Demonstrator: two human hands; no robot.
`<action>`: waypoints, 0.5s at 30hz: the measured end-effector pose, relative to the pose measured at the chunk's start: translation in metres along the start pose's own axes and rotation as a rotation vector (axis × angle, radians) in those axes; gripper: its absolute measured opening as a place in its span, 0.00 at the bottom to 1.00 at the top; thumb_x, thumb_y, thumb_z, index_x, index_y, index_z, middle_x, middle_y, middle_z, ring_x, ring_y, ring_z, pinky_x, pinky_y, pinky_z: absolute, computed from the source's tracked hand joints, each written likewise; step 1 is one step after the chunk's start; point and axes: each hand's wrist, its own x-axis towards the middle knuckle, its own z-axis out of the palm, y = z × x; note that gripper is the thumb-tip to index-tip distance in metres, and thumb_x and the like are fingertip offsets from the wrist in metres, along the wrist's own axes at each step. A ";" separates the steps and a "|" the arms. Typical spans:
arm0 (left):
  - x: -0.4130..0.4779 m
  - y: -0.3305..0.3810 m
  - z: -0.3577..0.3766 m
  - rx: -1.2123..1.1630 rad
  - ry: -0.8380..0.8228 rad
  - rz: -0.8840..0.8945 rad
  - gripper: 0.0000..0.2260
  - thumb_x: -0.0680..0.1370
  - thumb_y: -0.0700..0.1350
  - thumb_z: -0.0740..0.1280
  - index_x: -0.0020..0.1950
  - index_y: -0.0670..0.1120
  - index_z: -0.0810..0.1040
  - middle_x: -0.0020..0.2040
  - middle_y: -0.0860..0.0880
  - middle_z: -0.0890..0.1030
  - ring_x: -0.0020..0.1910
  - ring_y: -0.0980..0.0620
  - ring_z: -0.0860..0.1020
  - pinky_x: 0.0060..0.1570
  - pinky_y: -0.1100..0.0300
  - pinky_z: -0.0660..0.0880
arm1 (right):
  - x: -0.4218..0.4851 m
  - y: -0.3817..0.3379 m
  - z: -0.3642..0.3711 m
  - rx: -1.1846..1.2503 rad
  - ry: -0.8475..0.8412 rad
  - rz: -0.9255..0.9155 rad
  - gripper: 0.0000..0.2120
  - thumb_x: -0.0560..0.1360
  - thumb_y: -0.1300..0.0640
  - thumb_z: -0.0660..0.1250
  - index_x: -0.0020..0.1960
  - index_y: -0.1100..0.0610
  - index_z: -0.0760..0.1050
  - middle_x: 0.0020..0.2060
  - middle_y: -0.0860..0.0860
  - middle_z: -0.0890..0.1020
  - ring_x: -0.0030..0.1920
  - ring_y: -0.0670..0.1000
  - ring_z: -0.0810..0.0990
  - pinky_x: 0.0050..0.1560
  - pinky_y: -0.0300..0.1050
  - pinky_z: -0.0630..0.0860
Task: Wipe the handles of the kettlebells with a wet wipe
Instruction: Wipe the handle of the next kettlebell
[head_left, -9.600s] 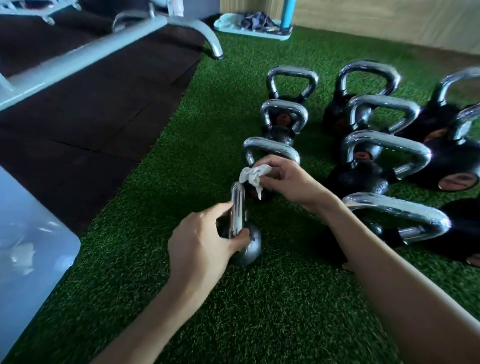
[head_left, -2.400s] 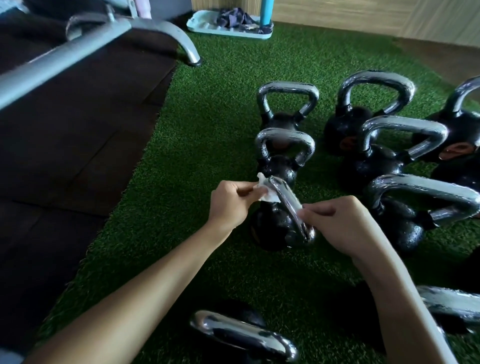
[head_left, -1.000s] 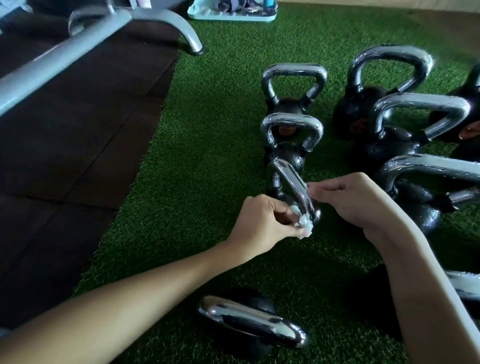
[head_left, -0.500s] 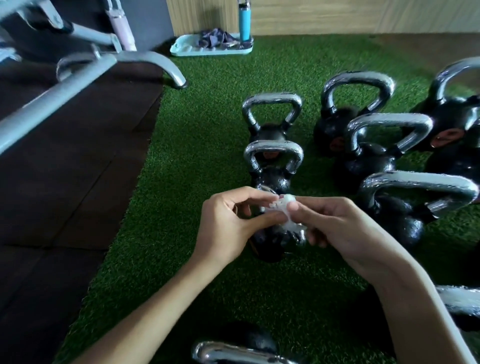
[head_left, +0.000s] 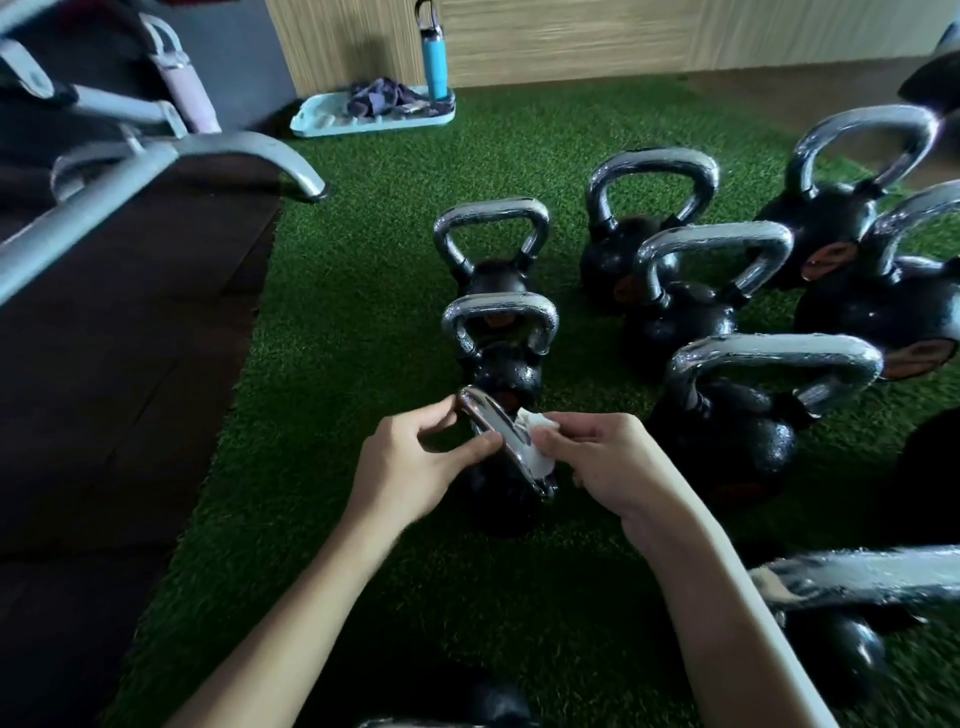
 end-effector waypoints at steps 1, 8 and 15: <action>-0.001 -0.004 -0.002 -0.091 -0.021 -0.016 0.37 0.63 0.67 0.77 0.70 0.57 0.78 0.62 0.59 0.82 0.65 0.62 0.78 0.67 0.61 0.71 | -0.002 0.002 0.004 0.022 -0.017 -0.003 0.07 0.75 0.54 0.75 0.52 0.48 0.86 0.36 0.44 0.87 0.34 0.37 0.83 0.35 0.32 0.78; -0.018 -0.051 -0.038 -0.396 -0.127 -0.096 0.29 0.67 0.51 0.78 0.67 0.52 0.80 0.61 0.57 0.84 0.64 0.63 0.78 0.72 0.56 0.67 | -0.006 0.010 0.052 -0.094 -0.276 -0.036 0.06 0.74 0.53 0.75 0.49 0.45 0.87 0.41 0.48 0.88 0.48 0.54 0.87 0.51 0.53 0.81; -0.026 -0.078 -0.034 -0.542 -0.103 -0.062 0.26 0.69 0.38 0.74 0.67 0.48 0.78 0.58 0.51 0.85 0.61 0.58 0.81 0.55 0.69 0.77 | 0.033 0.024 0.064 -0.108 -0.059 -0.058 0.11 0.72 0.52 0.77 0.54 0.48 0.86 0.41 0.45 0.87 0.43 0.46 0.86 0.47 0.47 0.81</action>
